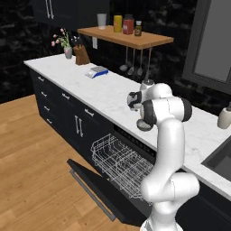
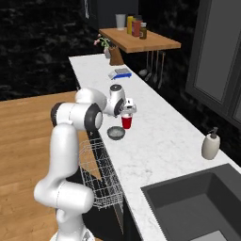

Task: Pick up the cup and bowl from the counter, place them in the dishwasher, and close the dishwasher door.

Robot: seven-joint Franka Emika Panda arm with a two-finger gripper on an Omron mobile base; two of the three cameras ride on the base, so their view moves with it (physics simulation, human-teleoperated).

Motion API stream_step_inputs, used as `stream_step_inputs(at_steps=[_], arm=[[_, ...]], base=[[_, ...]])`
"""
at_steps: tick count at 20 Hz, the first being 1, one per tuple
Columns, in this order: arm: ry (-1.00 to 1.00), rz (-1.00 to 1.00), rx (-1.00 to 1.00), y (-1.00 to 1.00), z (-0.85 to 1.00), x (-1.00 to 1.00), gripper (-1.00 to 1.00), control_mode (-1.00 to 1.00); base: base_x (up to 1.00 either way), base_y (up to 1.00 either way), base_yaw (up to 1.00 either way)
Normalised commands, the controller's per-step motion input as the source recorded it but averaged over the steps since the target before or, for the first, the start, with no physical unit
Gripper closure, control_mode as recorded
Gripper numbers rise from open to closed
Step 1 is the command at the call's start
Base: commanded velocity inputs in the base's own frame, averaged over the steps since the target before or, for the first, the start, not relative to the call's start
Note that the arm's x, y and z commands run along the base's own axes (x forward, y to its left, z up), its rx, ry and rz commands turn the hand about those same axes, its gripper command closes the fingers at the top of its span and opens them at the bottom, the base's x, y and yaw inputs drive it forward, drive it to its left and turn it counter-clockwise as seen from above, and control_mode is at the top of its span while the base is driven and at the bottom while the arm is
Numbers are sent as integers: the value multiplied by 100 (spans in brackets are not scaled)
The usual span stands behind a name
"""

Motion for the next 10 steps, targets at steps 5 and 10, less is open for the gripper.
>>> stream_step_inputs(at_steps=[5,10], arm=[[4,0,-2,0,-45,0,100,-100],[1,0,0,0,-13,1,100,-100]], base=[[0,0,0],[0,0,0]])
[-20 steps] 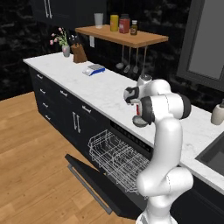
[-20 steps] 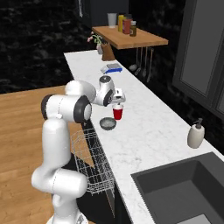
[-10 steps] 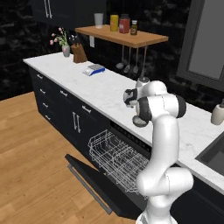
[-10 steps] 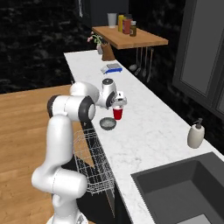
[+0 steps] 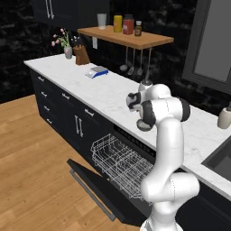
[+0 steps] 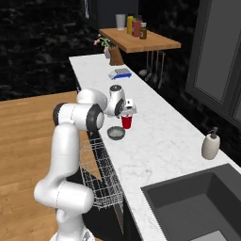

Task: Pick up the cup and bowl from the counter, place them in the dishwasher, and close the dishwasher door.

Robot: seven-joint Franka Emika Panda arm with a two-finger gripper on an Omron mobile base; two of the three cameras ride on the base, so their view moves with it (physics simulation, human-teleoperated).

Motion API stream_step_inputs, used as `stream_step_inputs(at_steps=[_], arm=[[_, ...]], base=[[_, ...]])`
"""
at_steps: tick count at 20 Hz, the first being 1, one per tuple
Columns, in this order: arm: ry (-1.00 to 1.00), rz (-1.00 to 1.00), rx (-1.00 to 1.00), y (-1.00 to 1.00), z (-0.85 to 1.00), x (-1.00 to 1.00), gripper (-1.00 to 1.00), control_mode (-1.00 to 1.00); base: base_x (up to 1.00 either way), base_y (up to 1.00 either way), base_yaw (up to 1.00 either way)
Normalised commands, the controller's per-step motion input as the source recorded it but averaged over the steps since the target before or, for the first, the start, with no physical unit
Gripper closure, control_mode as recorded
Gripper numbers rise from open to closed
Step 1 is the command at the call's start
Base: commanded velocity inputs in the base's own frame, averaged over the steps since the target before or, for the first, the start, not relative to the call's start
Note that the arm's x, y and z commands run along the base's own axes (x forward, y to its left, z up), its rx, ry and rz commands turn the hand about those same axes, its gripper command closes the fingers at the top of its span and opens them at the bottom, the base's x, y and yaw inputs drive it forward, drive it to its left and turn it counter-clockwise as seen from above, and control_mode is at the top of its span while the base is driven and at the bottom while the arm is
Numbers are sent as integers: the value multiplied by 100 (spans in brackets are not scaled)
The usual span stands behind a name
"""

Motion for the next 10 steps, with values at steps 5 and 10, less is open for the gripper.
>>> stream_step_inputs(at_steps=[5,10], arm=[[0,0,0,0,0,0,100,-100],[0,0,0,0,0,0,100,-100]], base=[[0,0,0],[0,0,0]])
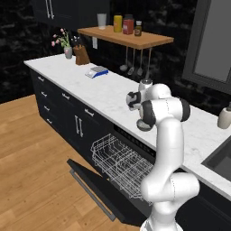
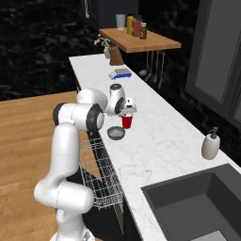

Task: Pick up the cup and bowl from the counter, place them in the dishwasher, and close the dishwasher door.

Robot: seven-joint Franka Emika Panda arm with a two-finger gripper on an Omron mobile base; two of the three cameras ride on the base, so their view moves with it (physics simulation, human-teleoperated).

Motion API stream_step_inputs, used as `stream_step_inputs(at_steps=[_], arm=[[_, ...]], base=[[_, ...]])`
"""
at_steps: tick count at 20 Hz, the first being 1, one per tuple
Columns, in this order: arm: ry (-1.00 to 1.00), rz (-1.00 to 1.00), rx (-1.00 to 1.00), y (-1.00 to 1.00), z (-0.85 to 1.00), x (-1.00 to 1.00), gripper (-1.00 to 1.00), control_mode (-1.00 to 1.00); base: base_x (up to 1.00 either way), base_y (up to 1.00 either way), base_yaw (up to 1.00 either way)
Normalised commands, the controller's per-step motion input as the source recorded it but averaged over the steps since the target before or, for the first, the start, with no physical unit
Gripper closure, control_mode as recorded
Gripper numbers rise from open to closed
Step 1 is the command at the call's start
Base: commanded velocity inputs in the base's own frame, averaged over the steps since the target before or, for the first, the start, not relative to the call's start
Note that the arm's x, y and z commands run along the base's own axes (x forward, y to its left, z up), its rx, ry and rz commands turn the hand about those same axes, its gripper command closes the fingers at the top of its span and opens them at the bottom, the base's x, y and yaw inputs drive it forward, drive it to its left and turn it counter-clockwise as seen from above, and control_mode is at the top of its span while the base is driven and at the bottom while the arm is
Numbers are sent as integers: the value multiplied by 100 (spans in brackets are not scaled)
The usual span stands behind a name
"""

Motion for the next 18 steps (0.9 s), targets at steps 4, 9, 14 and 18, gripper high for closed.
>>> stream_step_inputs(at_steps=[4,9,14,18], arm=[[-17,0,-1,36,26,0,100,-100],[-48,2,-4,96,56,-5,100,-100],[12,3,0,91,62,-92,100,-100],[10,0,1,65,51,-100,100,-100]], base=[[0,0,0],[0,0,0],[0,0,0],[0,0,0]])
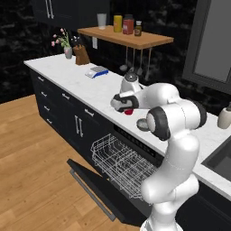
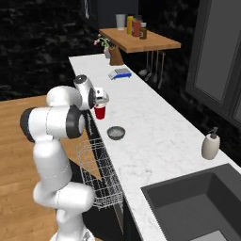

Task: Pick up the cup and bowl from the counter, place them in the dishwasher, and close the dishwasher door.

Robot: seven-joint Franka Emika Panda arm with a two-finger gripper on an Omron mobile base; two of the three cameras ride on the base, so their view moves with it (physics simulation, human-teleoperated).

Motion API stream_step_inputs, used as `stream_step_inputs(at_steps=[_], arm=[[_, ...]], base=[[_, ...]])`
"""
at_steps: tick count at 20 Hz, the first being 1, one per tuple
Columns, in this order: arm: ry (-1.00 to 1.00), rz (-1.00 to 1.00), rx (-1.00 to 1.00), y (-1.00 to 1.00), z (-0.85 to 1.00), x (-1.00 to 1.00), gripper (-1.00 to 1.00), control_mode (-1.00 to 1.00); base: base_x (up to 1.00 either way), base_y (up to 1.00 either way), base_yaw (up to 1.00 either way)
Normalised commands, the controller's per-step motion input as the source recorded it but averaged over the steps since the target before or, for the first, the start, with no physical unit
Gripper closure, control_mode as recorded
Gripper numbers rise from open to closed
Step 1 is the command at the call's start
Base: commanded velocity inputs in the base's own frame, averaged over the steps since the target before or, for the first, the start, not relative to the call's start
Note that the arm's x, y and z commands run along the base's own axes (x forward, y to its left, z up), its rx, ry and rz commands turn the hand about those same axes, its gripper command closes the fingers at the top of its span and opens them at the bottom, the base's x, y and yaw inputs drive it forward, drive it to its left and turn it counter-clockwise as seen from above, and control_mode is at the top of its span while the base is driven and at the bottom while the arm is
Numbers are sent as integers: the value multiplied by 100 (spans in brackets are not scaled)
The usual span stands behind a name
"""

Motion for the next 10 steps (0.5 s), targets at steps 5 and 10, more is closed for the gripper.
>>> stream_step_inputs(at_steps=[5,10], arm=[[-6,-1,0,41,-1,-100,100,-100],[0,-15,15,29,-50,-97,100,-100]], base=[[0,0,0],[0,0,0]])
